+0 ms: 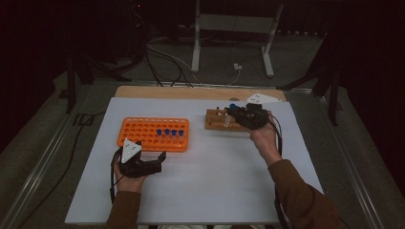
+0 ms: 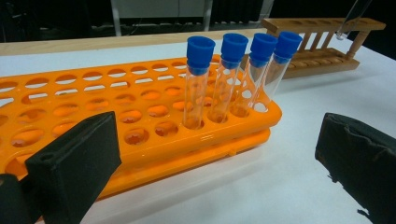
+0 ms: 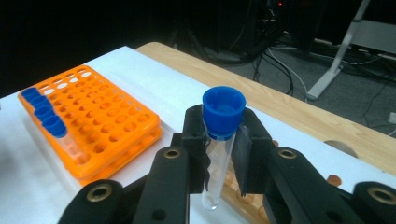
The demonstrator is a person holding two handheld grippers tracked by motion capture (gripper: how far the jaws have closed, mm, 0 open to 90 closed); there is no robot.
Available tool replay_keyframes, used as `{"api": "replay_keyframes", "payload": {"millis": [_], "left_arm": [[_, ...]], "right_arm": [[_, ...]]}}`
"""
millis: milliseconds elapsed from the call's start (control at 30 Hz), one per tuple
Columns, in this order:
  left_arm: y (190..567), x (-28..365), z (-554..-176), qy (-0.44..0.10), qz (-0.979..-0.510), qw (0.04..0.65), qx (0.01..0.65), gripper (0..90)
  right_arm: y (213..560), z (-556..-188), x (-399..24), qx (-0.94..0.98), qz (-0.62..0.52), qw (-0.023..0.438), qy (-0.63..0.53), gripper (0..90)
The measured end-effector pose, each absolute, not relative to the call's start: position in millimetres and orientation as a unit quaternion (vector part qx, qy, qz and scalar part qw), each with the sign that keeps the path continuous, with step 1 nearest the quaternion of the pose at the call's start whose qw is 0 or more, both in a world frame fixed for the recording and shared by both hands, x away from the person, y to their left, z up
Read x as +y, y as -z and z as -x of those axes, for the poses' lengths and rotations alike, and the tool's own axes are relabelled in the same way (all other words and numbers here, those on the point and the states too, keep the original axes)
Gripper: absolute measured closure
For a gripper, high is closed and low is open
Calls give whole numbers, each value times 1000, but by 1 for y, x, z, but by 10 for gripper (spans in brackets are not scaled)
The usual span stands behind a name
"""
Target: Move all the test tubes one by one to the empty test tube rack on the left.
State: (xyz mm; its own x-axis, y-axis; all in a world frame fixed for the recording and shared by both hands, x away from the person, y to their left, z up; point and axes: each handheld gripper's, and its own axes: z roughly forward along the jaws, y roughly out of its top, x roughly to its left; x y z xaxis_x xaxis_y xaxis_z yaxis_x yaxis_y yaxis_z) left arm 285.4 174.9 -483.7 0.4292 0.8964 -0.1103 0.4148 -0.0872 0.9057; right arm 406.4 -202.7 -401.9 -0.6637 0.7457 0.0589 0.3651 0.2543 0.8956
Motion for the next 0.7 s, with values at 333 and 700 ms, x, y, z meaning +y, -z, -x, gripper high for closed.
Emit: {"api": "replay_keyframes", "payload": {"millis": [333,700], "left_arm": [[482,175,-285,-251,-692,486,472,10],[463,171,-282,-267,-686,501,454,9]], "right_arm": [[405,-396,-193,779,-344,173,-495,769],[404,-384,-184,793,-327,148,-492,769]]}}
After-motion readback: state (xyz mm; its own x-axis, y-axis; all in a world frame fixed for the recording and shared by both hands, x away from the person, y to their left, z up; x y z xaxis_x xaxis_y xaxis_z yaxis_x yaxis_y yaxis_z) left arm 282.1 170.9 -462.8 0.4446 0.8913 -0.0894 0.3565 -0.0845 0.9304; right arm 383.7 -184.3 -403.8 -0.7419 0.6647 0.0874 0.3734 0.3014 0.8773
